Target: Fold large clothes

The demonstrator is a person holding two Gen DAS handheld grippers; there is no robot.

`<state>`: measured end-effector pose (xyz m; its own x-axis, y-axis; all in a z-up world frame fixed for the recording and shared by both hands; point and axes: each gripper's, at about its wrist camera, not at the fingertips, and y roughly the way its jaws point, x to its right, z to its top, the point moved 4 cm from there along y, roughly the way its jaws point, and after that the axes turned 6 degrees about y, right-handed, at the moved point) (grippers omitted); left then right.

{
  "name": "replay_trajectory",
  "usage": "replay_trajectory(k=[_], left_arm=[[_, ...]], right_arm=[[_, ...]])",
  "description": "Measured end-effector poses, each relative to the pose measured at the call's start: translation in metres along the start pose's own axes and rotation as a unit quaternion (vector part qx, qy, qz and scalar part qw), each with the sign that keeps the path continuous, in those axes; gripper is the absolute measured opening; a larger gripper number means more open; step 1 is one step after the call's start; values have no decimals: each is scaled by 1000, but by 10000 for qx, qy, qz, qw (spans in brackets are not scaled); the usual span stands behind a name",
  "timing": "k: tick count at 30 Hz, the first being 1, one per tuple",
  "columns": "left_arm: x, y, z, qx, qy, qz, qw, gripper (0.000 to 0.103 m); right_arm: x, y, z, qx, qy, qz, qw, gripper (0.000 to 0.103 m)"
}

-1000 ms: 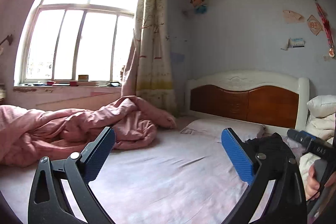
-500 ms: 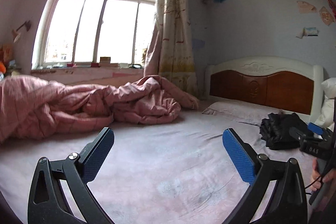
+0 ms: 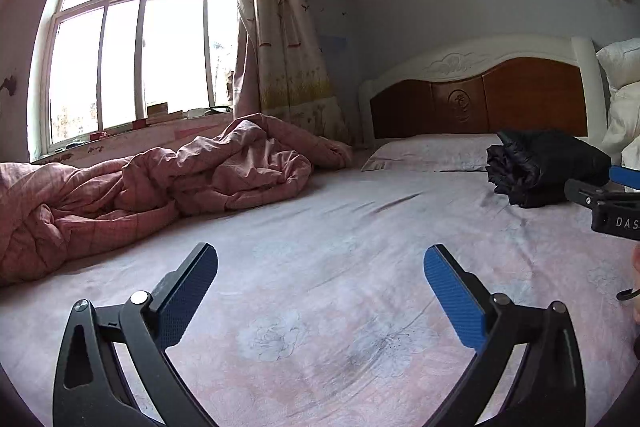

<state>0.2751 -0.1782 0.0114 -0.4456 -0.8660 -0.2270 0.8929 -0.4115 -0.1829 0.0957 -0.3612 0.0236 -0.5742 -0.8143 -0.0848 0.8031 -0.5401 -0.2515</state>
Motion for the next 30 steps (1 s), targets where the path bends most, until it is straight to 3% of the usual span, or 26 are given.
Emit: replay_trajectory(k=[8,30], left_arm=[[-20,-10,2,138,-402,206,9989,102],[-16,-16,5,212,-206,333,9990,103]], right_arm=[[-7,2,1,40,-235,-1,9997,103],[-15,-2,0,171,-485,-55,9987,103]])
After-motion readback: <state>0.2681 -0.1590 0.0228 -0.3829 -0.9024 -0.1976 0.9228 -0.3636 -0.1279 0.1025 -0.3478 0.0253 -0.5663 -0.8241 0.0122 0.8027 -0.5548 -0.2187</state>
